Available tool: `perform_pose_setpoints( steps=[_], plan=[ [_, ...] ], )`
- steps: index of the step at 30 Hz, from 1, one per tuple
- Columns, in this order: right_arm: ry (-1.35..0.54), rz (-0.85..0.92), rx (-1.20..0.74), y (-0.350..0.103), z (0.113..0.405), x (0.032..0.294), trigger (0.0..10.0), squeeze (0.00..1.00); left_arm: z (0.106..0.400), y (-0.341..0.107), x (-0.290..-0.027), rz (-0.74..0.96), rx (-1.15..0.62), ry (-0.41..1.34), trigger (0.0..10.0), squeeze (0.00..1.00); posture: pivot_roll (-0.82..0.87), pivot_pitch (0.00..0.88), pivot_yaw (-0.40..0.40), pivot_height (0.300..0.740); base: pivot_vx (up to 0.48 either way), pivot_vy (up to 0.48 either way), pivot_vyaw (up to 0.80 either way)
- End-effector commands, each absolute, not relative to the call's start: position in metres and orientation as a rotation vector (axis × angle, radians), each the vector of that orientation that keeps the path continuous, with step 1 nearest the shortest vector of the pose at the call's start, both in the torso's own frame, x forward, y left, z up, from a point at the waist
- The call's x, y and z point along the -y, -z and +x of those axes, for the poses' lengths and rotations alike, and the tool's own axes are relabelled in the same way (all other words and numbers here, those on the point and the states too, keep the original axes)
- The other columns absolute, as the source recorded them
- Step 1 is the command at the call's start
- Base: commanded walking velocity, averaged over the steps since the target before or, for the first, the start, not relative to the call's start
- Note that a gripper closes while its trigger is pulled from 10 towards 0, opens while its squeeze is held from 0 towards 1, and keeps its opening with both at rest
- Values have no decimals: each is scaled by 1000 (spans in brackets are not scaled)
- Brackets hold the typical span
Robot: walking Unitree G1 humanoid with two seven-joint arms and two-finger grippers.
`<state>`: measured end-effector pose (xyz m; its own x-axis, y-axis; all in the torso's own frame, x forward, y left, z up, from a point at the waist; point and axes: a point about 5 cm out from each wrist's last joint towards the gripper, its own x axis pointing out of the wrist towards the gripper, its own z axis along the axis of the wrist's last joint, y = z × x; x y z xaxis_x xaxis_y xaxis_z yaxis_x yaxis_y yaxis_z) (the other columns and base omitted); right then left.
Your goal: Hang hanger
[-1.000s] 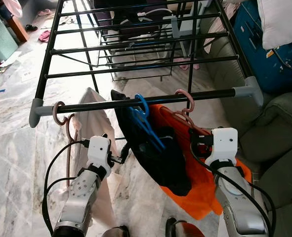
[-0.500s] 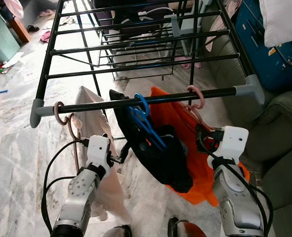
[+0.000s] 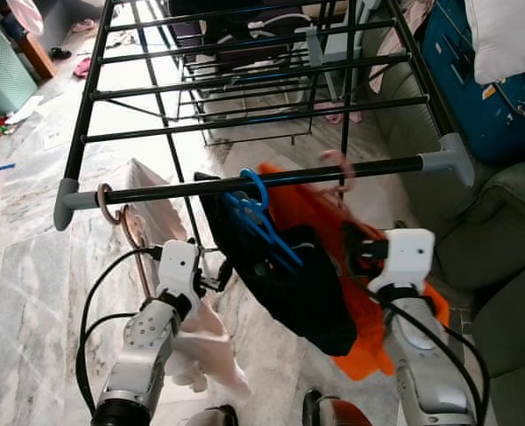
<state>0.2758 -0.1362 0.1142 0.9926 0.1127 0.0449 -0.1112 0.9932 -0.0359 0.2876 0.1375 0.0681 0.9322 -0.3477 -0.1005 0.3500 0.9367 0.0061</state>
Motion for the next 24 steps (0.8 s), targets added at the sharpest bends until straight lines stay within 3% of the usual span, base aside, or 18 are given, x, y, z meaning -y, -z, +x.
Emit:
perform_pose_setpoints(
  steps=[1, 6, 24],
  plan=[
    [-125, -29, 64, -116, 274, 134, 10000, 0, 284, -62, -144, 23, -127, 337, 10000, 0, -95, 183, 92, 740, 0, 0, 0],
    [-44, -48, 4, -106, 276, 145, 10000, 0, 283, -60, -145, 23, -132, 339, 10000, 0, -95, 184, 92, 740, 0, 0, 0],
    [230, 162, 1, -107, 279, 176, 10000, 0, 284, -59, -142, 19, -140, 356, 10000, 0, -100, 181, 100, 740, 0, 0, 0]
  ],
)
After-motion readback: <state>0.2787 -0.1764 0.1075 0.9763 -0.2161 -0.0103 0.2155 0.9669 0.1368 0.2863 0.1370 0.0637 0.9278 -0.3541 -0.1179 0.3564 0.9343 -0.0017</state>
